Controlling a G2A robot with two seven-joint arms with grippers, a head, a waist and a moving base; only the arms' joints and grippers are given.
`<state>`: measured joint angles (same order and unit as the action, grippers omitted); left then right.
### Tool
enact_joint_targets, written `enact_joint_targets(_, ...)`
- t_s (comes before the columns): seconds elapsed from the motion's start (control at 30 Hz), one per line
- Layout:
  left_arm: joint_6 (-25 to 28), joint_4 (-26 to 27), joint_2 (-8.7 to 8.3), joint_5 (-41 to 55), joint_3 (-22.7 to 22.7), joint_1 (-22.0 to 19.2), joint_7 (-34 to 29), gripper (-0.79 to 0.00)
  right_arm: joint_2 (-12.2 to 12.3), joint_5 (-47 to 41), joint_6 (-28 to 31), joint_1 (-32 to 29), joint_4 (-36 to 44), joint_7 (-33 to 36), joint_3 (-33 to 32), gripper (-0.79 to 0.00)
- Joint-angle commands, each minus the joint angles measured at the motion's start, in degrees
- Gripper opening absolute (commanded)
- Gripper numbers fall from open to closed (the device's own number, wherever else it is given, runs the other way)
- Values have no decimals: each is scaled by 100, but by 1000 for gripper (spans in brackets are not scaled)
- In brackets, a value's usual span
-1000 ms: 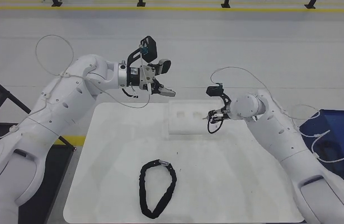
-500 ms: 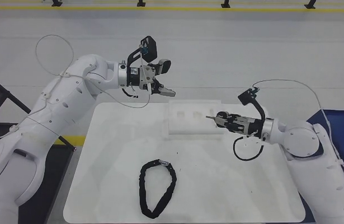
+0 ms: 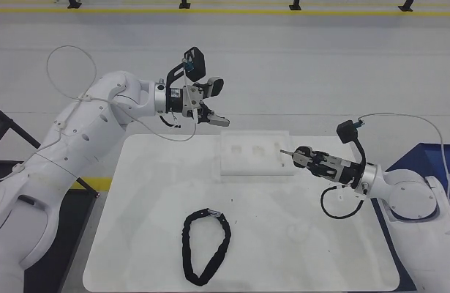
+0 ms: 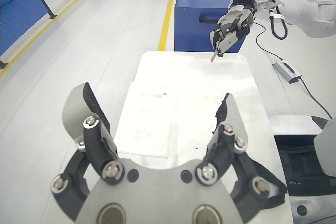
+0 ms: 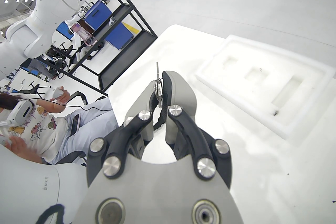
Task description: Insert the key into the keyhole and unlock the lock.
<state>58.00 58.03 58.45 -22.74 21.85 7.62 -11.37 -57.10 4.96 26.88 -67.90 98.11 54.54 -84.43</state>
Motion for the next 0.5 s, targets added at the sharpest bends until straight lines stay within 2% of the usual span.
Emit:
enact_joint_targets(0.0,0,0,0,0,0,0,0,0,0,0,0,0,0,0,0,-785)
enact_joint_targets(0.1,-54,-1,-1,-26,3,16,-8,0,0,0,0,0,0,0,0,-785)
enact_joint_targets(0.23,-499,139,-21,-449,10,299,-177,0,0,0,0,0,0,0,0,-785)
enact_joint_targets(0.37,-691,46,-28,-754,-37,620,-378,0,0,0,0,0,0,0,0,-785)
enact_joint_targets(0.47,-508,-46,-16,-872,-119,853,-568,0,0,0,0,0,0,0,0,-785)
